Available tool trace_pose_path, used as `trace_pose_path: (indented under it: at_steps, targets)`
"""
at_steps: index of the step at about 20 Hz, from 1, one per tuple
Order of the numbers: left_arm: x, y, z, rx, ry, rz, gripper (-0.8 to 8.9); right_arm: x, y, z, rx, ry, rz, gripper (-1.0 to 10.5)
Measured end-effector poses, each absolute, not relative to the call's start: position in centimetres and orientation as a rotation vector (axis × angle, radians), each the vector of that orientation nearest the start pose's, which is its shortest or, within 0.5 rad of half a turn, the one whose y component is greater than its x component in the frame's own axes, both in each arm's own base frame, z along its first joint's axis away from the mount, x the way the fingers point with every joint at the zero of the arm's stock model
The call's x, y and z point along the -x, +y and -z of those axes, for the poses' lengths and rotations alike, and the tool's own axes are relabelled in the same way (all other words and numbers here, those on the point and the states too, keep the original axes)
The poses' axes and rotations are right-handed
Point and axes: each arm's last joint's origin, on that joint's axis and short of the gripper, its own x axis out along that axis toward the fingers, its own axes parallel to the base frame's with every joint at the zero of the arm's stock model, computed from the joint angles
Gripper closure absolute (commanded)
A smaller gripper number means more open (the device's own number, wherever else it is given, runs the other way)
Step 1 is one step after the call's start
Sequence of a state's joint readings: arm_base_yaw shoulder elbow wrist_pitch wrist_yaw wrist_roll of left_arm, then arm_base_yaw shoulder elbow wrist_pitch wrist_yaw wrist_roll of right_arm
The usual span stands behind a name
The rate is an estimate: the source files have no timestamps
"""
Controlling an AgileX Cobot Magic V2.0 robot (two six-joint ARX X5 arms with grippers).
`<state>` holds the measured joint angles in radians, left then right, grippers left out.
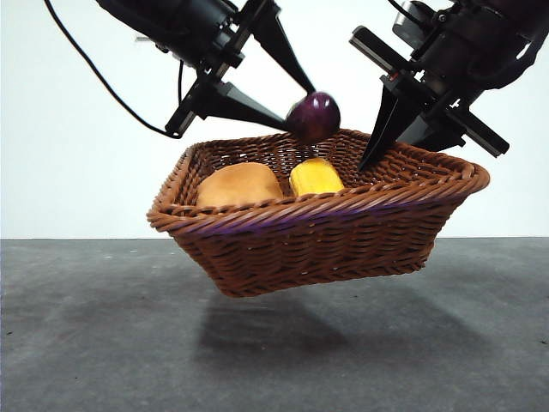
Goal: Help me put the vegetables on the table into the basket
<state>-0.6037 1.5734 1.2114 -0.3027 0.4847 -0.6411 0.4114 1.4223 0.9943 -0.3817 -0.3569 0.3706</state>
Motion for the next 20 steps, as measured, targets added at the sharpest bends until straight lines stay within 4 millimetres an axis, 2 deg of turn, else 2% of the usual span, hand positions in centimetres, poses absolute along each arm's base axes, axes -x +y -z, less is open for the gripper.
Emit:
trace_pose_path:
  at_steps: [10, 14, 15, 17, 18, 20]
  targets:
    - [-26.7, -22.1, -27.5, 0.553, 1.048, 0.729, 8.20, -26.2, 13.1, -24.7, -0.275, 0.975, -0.582, 9.6]
    - [-26.8, -23.2, -26.1, 0.561, 1.106, 0.704, 8.13, -25.9, 13.0, -24.4, -0.244, 1.000, -0.588, 9.6]
    - [-26.8, -23.2, -26.1, 0.563, 1.108, 0.702, 7.86, -25.8, 13.0, -24.4, -0.230, 1.009, -0.592, 9.6]
    - [-26.8, -23.2, -26.1, 0.563, 1.109, 0.703, 5.68, -25.8, 13.0, -24.3, -0.213, 1.011, -0.601, 9.6]
    - [-26.7, -23.2, -26.1, 0.565, 1.114, 0.712, 5.03, -25.8, 13.0, -24.3, -0.211, 1.010, -0.606, 9.6]
    - [-26.7, -23.2, -26.1, 0.567, 1.119, 0.721, 4.95, -25.8, 13.0, -24.3, -0.212, 1.010, -0.611, 9.6]
